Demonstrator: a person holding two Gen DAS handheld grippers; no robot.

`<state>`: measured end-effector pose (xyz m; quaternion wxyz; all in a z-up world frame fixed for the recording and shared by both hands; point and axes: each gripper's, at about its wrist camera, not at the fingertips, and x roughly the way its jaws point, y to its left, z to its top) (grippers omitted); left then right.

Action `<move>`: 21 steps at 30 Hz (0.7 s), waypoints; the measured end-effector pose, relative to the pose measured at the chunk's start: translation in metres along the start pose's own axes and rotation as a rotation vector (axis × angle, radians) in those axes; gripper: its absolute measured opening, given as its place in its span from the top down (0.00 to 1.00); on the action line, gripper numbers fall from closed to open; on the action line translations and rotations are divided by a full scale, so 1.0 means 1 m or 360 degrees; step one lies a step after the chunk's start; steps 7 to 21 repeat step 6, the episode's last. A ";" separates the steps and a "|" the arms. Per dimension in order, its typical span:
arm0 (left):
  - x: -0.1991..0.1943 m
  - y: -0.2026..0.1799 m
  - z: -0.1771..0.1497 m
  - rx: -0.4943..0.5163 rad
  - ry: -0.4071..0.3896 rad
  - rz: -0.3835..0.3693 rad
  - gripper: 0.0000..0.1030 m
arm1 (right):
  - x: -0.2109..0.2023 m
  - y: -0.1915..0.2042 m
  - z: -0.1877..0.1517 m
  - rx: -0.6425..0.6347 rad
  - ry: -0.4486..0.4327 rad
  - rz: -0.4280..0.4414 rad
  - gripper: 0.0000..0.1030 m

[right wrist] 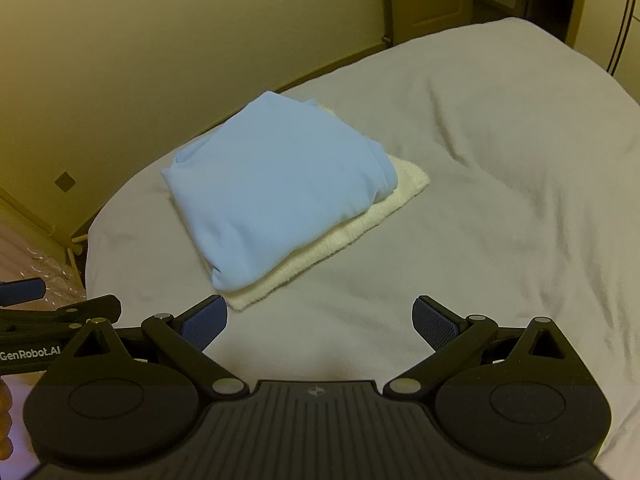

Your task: Fold clothes

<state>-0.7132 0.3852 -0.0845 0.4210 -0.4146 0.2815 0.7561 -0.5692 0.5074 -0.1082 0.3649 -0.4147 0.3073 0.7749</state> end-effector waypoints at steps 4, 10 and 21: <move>-0.006 0.000 -0.003 0.0028 -0.0047 0.0007 0.01 | -0.006 0.003 -0.001 -0.0003 -0.0018 -0.0005 0.01; -0.010 -0.001 -0.004 0.0047 -0.0055 0.0000 0.01 | -0.011 0.005 -0.003 -0.0002 -0.0033 -0.0006 0.01; -0.010 -0.001 -0.004 0.0047 -0.0055 0.0000 0.01 | -0.011 0.005 -0.003 -0.0002 -0.0033 -0.0006 0.01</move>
